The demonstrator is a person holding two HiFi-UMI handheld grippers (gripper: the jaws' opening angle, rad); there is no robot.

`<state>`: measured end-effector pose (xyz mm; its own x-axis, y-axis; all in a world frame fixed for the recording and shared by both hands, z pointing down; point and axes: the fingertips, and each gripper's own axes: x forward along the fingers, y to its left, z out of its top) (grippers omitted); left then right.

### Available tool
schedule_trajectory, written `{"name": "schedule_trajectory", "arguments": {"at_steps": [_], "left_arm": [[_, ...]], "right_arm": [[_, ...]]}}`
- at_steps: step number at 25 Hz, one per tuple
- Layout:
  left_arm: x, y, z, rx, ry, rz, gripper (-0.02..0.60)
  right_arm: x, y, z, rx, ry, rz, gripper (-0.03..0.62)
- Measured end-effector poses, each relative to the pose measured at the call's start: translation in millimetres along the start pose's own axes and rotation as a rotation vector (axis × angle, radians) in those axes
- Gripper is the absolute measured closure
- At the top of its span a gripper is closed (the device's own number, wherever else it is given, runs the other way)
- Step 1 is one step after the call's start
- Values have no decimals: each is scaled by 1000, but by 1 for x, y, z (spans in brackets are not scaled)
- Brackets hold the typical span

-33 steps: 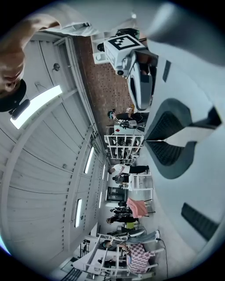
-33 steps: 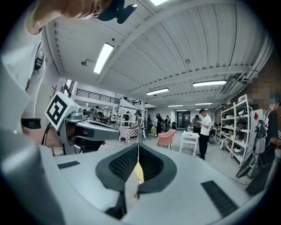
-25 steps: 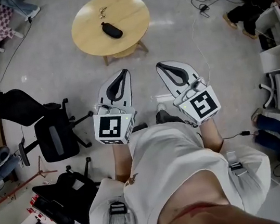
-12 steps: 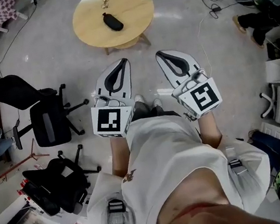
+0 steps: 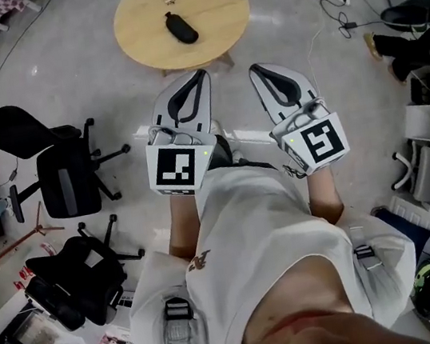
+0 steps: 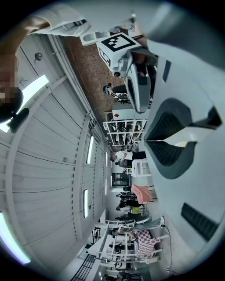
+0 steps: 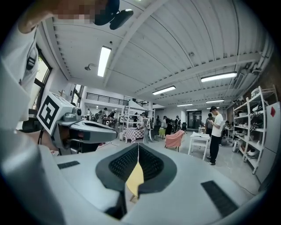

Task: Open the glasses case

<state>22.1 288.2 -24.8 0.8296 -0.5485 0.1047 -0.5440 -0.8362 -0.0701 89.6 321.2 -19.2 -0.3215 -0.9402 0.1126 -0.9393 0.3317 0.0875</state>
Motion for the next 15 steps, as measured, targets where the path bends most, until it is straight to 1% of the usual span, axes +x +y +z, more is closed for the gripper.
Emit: {"name": "schedule_trajectory", "arguments": {"at_steps": [3, 6, 8, 12, 15], "left_arm": [[15, 19, 2, 2, -9, -9, 560], [26, 42, 7, -14, -27, -12, 560], [32, 57, 11, -28, -43, -16, 560], [41, 80, 17, -15, -62, -40, 560], [44, 97, 16, -28, -71, -44, 560]], "right_arm": [[22, -10, 4, -7, 2, -9, 571], [46, -17, 10, -19, 3, -19, 571], [62, -18, 14, -26, 7, -25, 571], [88, -21, 17, -30, 23, -41, 571], [106, -19, 17, -37, 32, -43, 571]]}}
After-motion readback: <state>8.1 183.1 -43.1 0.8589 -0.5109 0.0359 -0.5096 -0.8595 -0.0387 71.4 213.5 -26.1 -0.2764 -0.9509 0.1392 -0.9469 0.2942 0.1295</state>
